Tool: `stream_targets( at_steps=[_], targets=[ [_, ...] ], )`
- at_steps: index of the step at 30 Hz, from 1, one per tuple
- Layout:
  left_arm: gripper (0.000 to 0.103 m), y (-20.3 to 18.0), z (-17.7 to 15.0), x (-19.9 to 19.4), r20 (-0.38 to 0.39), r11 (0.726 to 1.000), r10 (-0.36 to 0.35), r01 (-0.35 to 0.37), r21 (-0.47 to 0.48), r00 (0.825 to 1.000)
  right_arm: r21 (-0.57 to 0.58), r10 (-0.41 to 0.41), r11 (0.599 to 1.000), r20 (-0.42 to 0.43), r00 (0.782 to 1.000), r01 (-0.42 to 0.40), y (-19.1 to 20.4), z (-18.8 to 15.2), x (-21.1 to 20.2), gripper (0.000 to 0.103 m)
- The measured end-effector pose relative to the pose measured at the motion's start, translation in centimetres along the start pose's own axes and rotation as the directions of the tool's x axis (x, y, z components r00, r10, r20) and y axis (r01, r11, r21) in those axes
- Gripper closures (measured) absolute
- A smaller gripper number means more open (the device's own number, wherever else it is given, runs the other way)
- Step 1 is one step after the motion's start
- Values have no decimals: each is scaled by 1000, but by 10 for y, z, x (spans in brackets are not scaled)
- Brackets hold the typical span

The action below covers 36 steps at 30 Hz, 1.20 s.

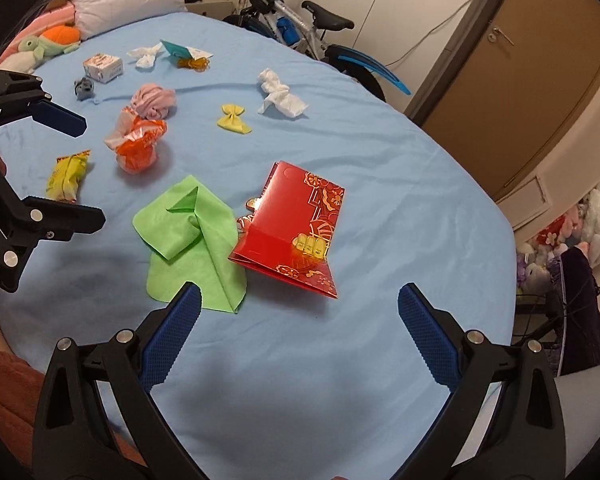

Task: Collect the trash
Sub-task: 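Grasp the red envelope with the right gripper while the left gripper grasps the green cloth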

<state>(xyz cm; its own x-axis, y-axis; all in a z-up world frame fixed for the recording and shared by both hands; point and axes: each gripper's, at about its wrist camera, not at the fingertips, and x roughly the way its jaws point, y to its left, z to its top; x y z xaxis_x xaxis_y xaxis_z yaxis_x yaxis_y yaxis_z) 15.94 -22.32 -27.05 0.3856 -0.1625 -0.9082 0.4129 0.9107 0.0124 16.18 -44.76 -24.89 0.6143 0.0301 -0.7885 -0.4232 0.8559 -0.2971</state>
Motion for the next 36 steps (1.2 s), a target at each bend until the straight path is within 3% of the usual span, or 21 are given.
stream_targets(
  at_steps=[3,8,10,14,16,19,20,21,22,24,27,36],
  targets=[
    [5,-1,5,28,-22,1000,-5,5,3,1000,-43,-2,999,-2,1000,2,-2,-1,24,9],
    [5,-9,8,68,-58,999,-16,18,39,998,-117,3,993,-25,1000,-6,-1,-4,60,19],
    [5,-12,9,80,-63,998,-5,8,60,998,-140,4,990,-38,999,-9,0,-5,73,31],
    [5,-16,13,100,-71,996,19,-13,88,997,-153,16,988,-54,998,-24,-3,-4,89,42],
    [5,-17,14,107,-72,996,21,-14,92,997,-152,27,988,-56,998,-36,-5,-3,92,60],
    [7,-21,14,107,-37,996,12,-8,92,999,-159,34,986,-49,998,-41,-4,-3,94,74],
    [14,-23,13,106,-27,995,8,-5,101,1000,-162,29,986,-45,999,-35,-4,-3,93,76],
    [29,-25,12,104,-18,994,-7,9,112,1000,-163,27,986,-37,999,-33,-4,-2,92,80],
    [38,-28,12,101,-4,993,-4,4,117,1000,-156,35,987,-29,999,-39,-4,-1,91,83],
    [73,-33,12,95,15,992,-5,3,127,1000,-138,49,989,-26,998,-52,-5,0,86,89],
    [94,-31,11,89,20,994,-31,28,105,999,-131,43,990,-21,999,-45,-6,2,75,99],
    [99,-21,11,54,74,994,-71,64,93,995,-78,24,997,-3,1000,-24,-4,6,24,102]
  ],
)
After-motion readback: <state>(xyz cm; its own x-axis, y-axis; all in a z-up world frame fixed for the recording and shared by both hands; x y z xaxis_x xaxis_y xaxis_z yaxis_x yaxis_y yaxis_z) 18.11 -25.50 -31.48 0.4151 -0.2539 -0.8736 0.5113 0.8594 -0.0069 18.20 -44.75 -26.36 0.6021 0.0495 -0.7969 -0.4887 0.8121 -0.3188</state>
